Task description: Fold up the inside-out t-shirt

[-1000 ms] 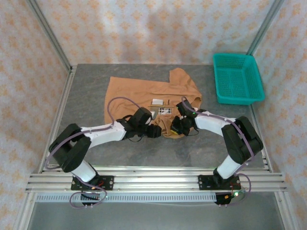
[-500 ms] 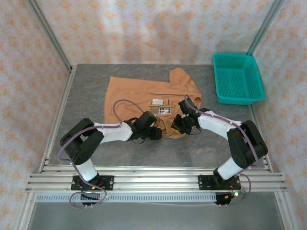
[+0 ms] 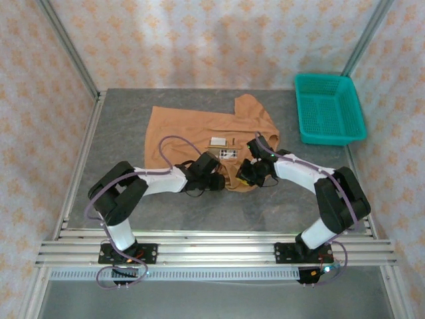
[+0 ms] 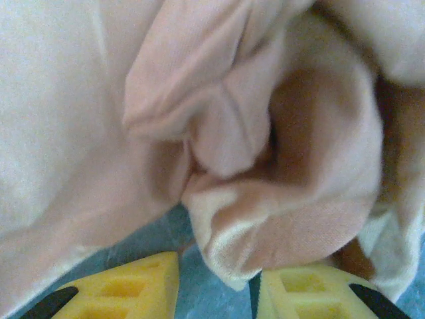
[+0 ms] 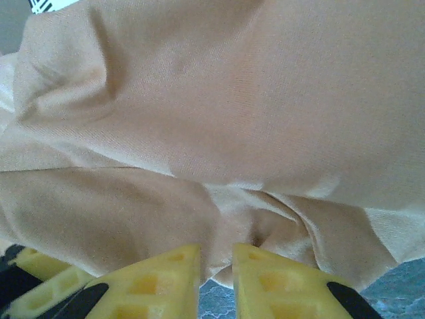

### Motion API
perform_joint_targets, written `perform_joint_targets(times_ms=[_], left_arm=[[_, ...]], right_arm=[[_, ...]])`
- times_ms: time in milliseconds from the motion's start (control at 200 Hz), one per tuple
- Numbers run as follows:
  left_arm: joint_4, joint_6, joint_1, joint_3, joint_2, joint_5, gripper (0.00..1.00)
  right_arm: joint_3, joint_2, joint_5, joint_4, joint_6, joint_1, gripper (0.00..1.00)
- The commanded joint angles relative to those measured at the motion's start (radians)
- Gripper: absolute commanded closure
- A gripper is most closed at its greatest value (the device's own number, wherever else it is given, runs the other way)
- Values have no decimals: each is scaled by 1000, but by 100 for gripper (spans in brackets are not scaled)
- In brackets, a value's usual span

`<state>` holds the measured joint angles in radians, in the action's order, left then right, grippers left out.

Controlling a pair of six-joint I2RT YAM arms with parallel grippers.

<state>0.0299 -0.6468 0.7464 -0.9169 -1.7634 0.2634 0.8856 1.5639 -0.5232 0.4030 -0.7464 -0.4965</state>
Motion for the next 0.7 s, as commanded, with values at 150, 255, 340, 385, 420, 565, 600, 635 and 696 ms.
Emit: perform_joint_targets(times_ms=[150, 255, 340, 385, 420, 565, 600, 635, 696], left_arm=[[-48, -2, 2, -56, -16, -72, 82], [-43, -2, 1, -64, -27, -69, 97], [-29, -2, 2, -68, -19, -60, 100], [0, -3, 1, -77, -2, -52, 100], [34, -8, 1, -86, 18, -46, 100], [186, -30, 1, -130, 167, 18, 100], [231, -30, 1, -141, 207, 29, 100], [269, -28, 1, -146, 249, 44, 100], [320, -31, 1, -138, 320, 66, 100]], right_arm=[[4, 0, -8, 3, 22, 3, 78], [4, 8, 1, 6, 27, 3, 75], [1, 27, 37, 7, 35, 7, 73], [-4, 50, 69, 3, 42, 13, 73], [-7, 75, 100, 1, 51, 22, 73], [10, 191, 208, 20, 91, 57, 74], [15, 211, 229, 28, 94, 63, 74], [21, 229, 245, 36, 98, 68, 75], [29, 256, 268, 51, 104, 76, 75]])
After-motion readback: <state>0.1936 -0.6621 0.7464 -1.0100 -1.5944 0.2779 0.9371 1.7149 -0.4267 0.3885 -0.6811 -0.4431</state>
